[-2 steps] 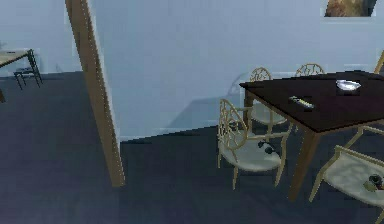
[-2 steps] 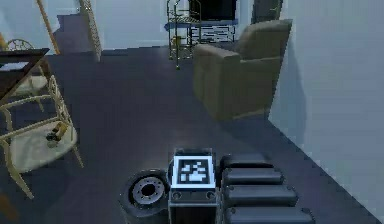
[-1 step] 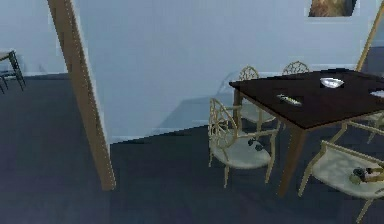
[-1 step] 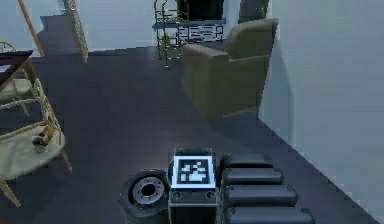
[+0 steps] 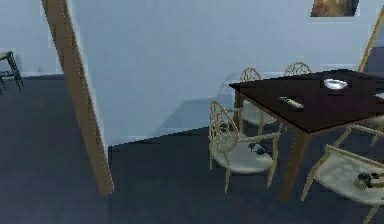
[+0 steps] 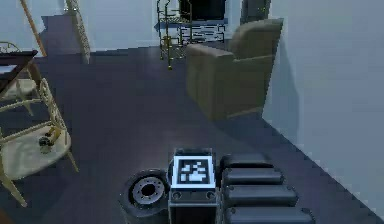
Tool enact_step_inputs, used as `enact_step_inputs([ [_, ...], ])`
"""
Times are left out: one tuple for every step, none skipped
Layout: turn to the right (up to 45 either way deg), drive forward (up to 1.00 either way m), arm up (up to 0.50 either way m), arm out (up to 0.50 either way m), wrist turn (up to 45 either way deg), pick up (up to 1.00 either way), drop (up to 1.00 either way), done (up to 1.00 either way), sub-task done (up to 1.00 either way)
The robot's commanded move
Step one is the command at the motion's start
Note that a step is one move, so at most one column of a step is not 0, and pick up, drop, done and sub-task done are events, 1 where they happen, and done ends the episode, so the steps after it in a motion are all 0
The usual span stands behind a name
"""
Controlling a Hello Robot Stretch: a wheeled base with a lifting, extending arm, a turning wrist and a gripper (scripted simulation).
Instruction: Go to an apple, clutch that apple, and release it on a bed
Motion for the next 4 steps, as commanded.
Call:
enact_step_inputs([
  [-45.0, 0.0, 0.0, 0.0, 0.0, 0.0, 0.0, 0.0, 0.0],
  [-39.0, 0.0, 0.0, 0.0, 0.0, 0.0, 0.0, 0.0, 0.0],
  [0.0, 0.55, 0.0, 0.0, 0.0, 0.0, 0.0, 0.0, 0.0],
  [-45.0, 0.0, 0.0, 0.0, 0.0, 0.0, 0.0, 0.0, 0.0],
])
